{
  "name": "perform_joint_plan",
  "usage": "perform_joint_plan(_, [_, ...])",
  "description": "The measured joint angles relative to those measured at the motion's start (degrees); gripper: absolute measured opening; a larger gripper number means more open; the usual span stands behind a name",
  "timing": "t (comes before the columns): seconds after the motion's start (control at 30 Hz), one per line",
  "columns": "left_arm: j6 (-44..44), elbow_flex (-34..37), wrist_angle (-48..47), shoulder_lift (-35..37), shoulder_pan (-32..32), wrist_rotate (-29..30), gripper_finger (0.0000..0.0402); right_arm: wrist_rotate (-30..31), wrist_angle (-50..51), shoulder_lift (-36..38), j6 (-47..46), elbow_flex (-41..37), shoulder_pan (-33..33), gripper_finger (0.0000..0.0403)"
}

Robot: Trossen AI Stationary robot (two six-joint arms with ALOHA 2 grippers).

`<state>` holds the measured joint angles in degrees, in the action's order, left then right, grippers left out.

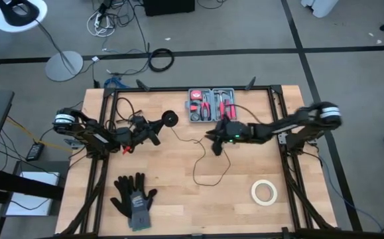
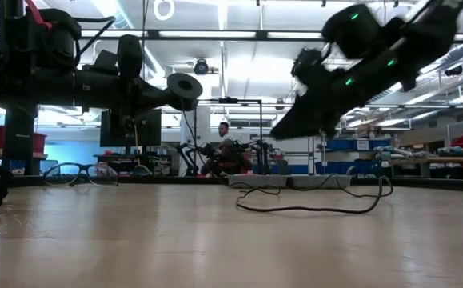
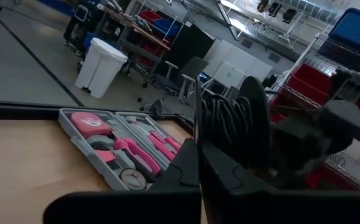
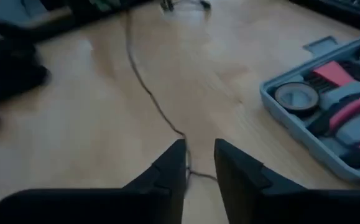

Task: Coil cords
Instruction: Coil the black wire onto the black spool

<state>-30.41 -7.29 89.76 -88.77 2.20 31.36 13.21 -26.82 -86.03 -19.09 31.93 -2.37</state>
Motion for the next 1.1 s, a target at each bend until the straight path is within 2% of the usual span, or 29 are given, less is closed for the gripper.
perform_joint_plan(0.2, [0.1, 0.0, -0.3, 0.0, 0.0, -0.2, 0.0000, 0.1, -0.8, -14.4, 6.0, 8.0, -1.9, 0.0132])
perform_joint_plan(0.43, [0.2, 0.0, -0.5, 0.0, 0.0, -1.3, 0.0000, 0.2, 1.5, -21.5, 9.2, 13.7, -3.5, 0.0161])
perform_joint_plan(0.63, [0.7, 0.0, -0.4, 0.0, 0.0, -1.3, 0.0000, -6.5, 1.9, -23.7, 8.8, 14.9, -3.7, 0.0158])
perform_joint_plan(0.8, [0.7, 0.0, -0.6, 0.0, 0.0, -1.4, 0.0000, -7.4, 1.1, -23.2, 8.8, 14.9, -3.7, 0.0151])
perform_joint_plan(1.0, [0.4, 0.0, -0.8, 0.0, 0.0, -1.4, 0.0000, -7.5, -7.2, -23.1, 8.8, 14.9, -3.7, 0.0150])
perform_joint_plan(1.1, [0.3, 0.0, -0.8, 0.0, 0.0, -1.4, 0.0000, -10.7, -11.9, -23.1, 9.3, 14.9, -3.6, 0.0150])
